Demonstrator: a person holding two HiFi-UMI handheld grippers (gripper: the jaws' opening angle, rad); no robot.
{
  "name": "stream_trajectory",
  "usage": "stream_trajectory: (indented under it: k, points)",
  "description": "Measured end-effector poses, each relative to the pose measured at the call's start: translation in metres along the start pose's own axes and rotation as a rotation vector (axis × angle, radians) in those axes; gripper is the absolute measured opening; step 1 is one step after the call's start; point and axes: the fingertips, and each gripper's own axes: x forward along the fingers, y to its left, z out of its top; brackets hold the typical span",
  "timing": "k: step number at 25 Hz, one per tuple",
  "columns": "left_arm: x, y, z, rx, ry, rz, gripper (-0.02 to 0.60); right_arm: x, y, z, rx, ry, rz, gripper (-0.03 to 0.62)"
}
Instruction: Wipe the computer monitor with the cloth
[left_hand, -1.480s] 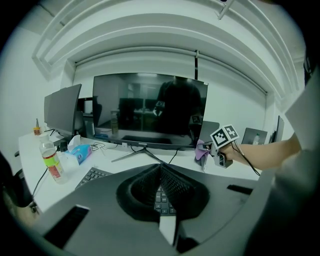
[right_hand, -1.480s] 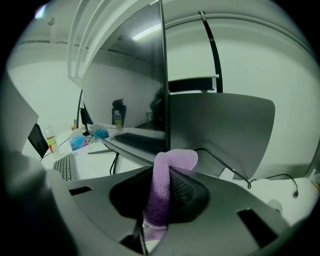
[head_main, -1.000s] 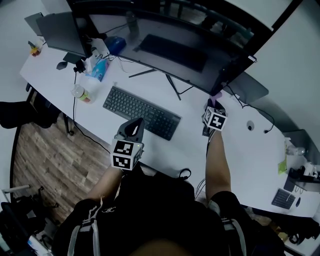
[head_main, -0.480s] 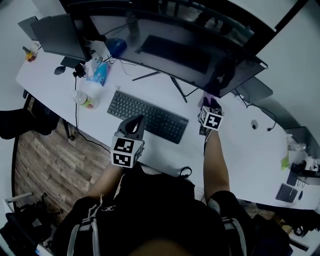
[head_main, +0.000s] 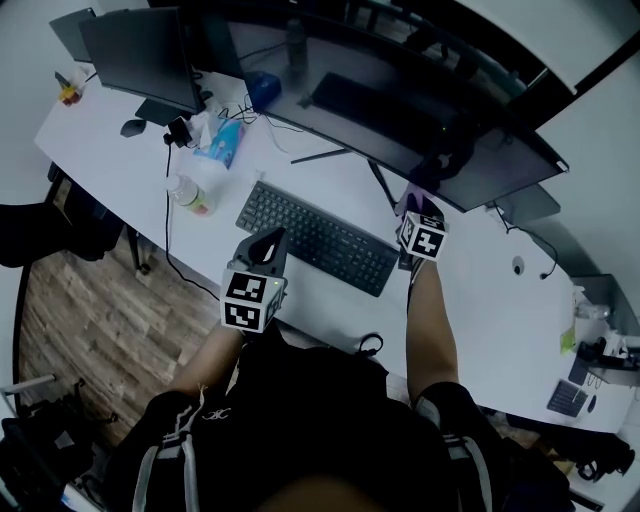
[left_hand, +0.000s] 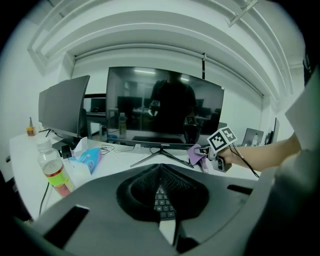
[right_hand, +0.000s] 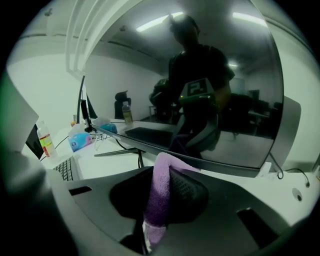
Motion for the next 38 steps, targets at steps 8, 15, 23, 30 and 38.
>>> stream_trajectory:
  k: [8, 15, 23, 30, 38]
  points:
    - [-0.013, 0.052, 0.004, -0.013, 0.003, 0.04, 0.014, 0.024, 0.056, 0.022, -0.026, 0.006, 0.031, 0.078]
    - [-0.029, 0.102, 0.014, -0.031, -0.03, 0.079, 0.014, 0.046, 0.111, 0.037, -0.051, 0.01, 0.065, 0.078]
    - [-0.039, 0.166, 0.038, -0.04, -0.067, 0.079, 0.014, 0.076, 0.177, 0.057, -0.081, 0.015, 0.089, 0.08]
    - [-0.05, 0.223, 0.07, -0.001, -0.124, 0.058, 0.014, 0.099, 0.233, 0.075, -0.085, 0.02, 0.089, 0.08]
    - [-0.067, 0.288, 0.086, 0.011, -0.144, 0.074, 0.014, 0.123, 0.291, 0.093, -0.085, 0.021, 0.095, 0.08]
